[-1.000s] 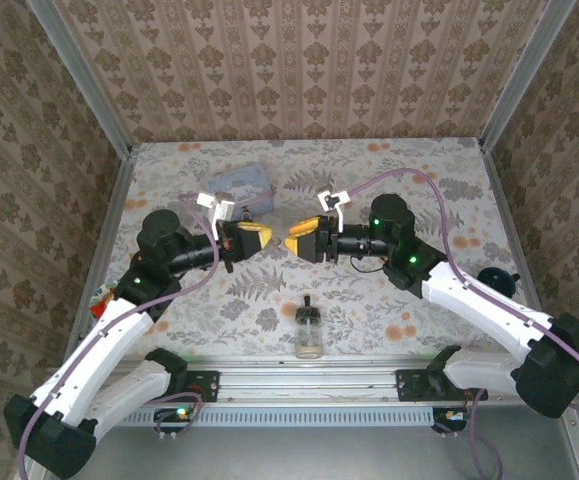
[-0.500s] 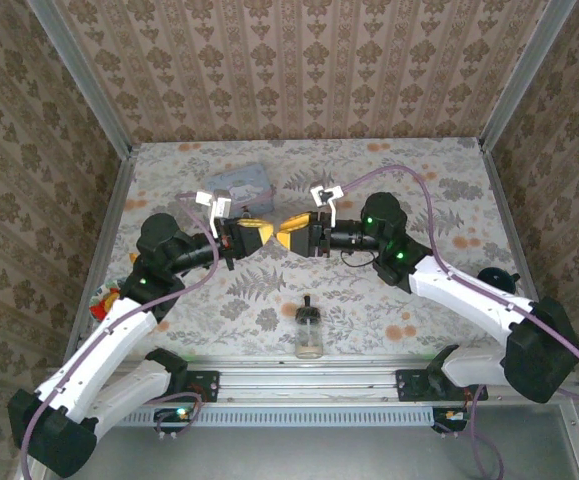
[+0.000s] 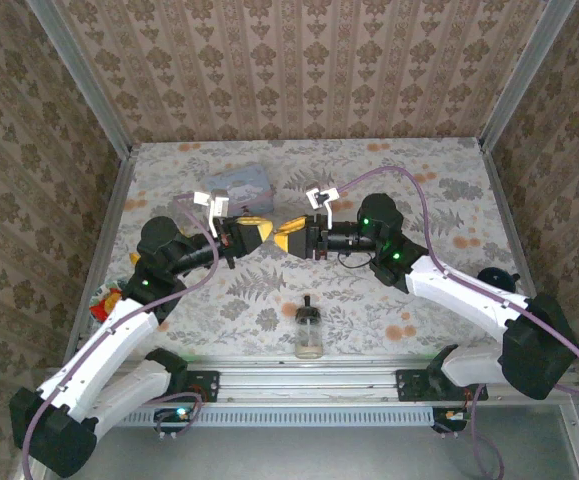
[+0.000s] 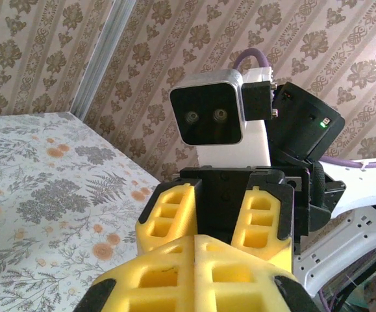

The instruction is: Unlock the padlock with the key

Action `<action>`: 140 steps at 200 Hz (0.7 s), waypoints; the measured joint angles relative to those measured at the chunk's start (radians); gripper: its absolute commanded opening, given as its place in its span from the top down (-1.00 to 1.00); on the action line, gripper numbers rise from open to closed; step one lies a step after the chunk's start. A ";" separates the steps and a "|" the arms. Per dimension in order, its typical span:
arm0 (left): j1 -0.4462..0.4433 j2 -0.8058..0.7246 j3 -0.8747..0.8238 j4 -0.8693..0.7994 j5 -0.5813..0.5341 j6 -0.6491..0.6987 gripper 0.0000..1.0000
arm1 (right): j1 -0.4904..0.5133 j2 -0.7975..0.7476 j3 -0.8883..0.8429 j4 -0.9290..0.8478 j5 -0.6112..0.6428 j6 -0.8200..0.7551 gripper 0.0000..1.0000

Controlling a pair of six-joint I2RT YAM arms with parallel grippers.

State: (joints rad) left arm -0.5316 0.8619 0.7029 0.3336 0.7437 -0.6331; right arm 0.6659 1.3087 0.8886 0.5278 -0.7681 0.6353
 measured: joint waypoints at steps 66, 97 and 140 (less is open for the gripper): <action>0.003 0.000 -0.021 0.022 -0.014 -0.019 1.00 | 0.000 0.000 0.000 -0.006 0.001 -0.007 0.62; 0.005 -0.003 -0.025 0.039 -0.014 -0.031 1.00 | 0.000 0.000 0.000 -0.011 0.002 -0.010 0.77; 0.016 -0.007 -0.040 0.063 -0.010 -0.052 1.00 | 0.000 0.000 0.000 -0.012 0.005 -0.011 0.95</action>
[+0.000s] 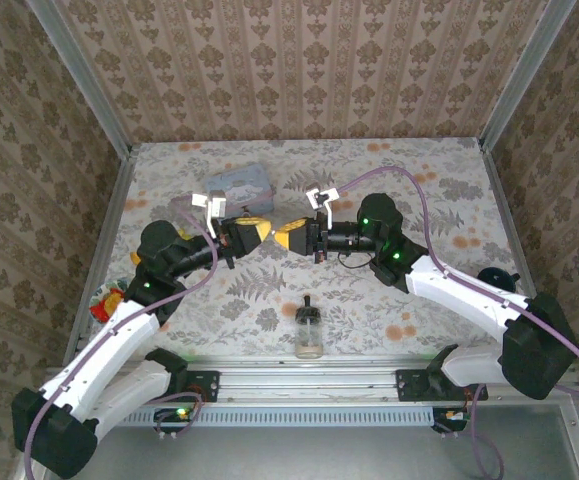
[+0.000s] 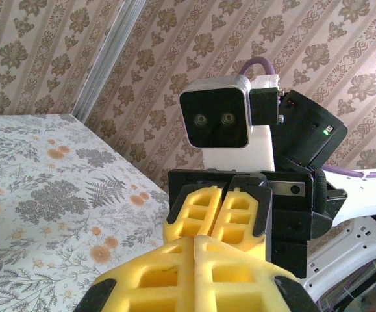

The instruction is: Unlock the padlock with the key

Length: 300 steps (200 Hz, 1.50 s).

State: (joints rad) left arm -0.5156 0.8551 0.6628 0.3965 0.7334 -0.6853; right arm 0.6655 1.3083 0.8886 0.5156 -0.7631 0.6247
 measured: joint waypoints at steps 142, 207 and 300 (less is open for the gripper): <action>0.039 -0.152 -0.007 -0.320 -0.417 0.036 -1.00 | -0.022 -0.066 0.019 -0.410 0.275 -0.022 1.00; 0.039 -0.077 0.010 -0.555 -0.666 0.079 -1.00 | -0.026 -0.116 0.027 -0.683 0.493 -0.022 1.00; -0.066 0.153 0.054 -0.647 -0.892 0.028 -1.00 | -0.026 -0.109 0.026 -0.763 0.615 -0.019 1.00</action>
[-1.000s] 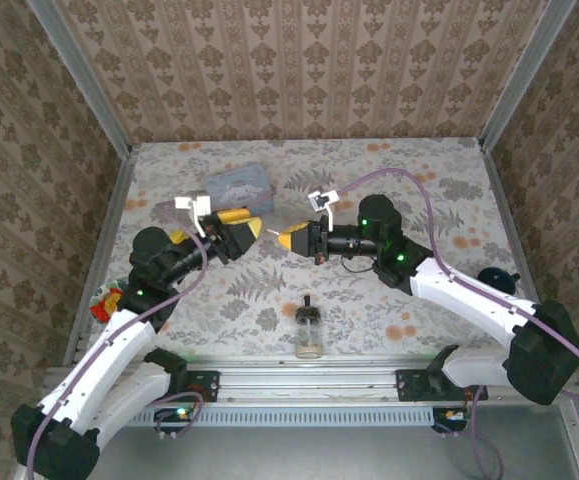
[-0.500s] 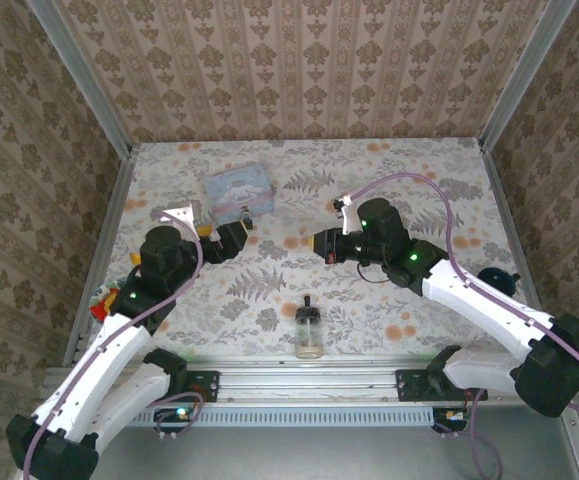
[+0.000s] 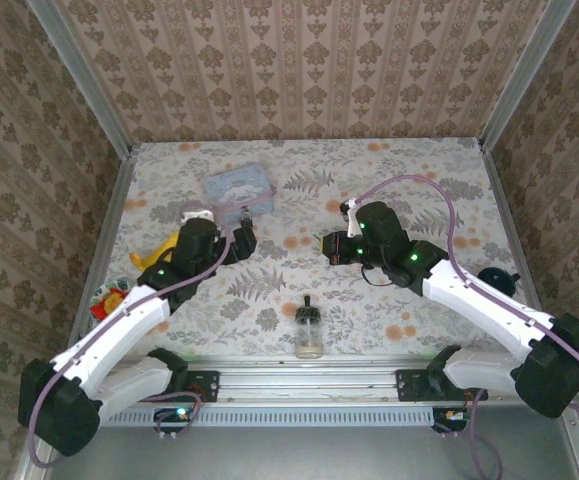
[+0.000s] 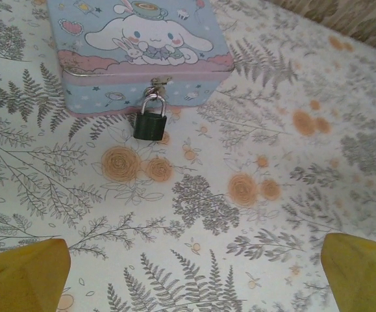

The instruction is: Unlock the padlock with the key

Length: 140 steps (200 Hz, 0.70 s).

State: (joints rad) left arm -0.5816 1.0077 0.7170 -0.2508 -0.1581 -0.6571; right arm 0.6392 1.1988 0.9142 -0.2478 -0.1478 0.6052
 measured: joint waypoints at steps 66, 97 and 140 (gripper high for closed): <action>-0.070 0.248 0.141 -0.013 -0.187 0.016 -1.00 | 0.000 0.020 -0.004 -0.014 0.045 0.001 1.00; -0.074 0.375 0.202 -0.011 -0.214 0.049 -1.00 | 0.000 0.020 -0.010 -0.015 0.063 0.002 1.00; -0.074 0.514 0.284 -0.022 -0.222 0.099 -1.00 | -0.001 0.031 -0.018 -0.014 0.068 0.005 1.00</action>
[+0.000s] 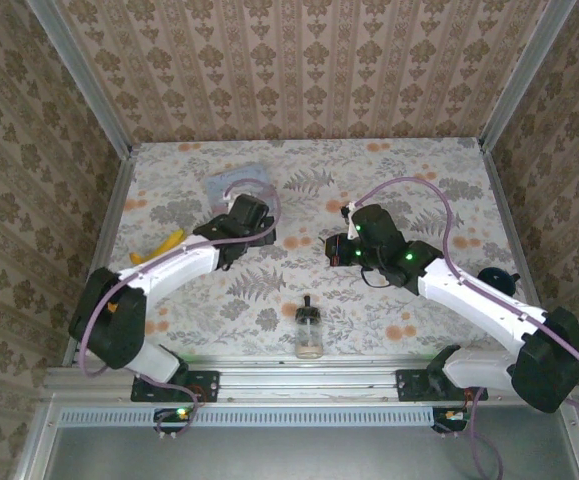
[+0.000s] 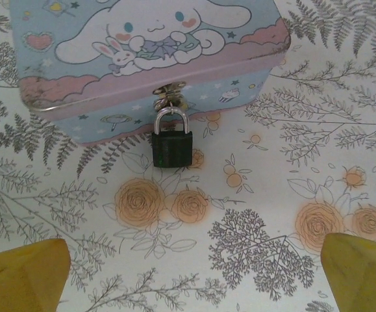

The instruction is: Unlock the padlock with the key

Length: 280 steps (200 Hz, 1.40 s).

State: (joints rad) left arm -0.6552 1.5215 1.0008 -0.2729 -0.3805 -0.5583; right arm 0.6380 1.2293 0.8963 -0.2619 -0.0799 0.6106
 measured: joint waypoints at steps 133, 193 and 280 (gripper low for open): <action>0.085 0.307 0.138 0.052 -0.008 0.043 -0.62 | -0.034 0.014 -0.007 -0.001 0.006 0.019 1.00; 0.127 0.410 0.219 0.087 0.026 0.058 -0.24 | -0.051 0.044 -0.007 0.000 0.005 0.019 1.00; 0.134 0.479 0.250 0.111 0.024 0.060 -0.02 | -0.056 0.055 -0.007 0.004 -0.003 0.019 1.00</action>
State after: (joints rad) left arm -0.5209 2.0006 1.2510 -0.1616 -0.3561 -0.4984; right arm 0.5823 1.2839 0.8890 -0.2577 -0.0826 0.6292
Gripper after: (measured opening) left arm 0.526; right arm 0.058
